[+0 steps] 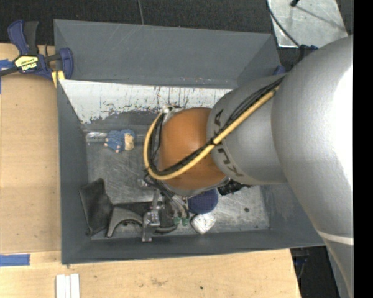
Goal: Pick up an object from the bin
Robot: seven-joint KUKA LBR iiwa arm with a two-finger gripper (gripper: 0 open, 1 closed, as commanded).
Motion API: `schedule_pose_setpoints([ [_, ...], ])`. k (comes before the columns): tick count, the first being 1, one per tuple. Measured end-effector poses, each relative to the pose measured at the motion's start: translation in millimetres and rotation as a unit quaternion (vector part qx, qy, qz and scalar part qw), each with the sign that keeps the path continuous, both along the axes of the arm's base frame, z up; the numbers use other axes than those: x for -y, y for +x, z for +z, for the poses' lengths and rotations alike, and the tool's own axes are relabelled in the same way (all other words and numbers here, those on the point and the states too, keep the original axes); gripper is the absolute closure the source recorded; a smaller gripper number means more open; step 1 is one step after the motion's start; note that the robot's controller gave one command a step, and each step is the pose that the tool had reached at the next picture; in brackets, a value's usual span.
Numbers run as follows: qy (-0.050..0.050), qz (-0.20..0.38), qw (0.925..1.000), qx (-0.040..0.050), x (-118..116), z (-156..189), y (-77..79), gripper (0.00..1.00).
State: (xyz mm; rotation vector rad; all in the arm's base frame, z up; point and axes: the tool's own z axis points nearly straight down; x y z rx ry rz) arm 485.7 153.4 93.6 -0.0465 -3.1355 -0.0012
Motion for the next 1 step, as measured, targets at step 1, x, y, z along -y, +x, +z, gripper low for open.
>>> schedule_pose_setpoints([
  [1,0.001,0.014,0.9999,0.0009,-0.6,-1.5,0.7,0.00],
])
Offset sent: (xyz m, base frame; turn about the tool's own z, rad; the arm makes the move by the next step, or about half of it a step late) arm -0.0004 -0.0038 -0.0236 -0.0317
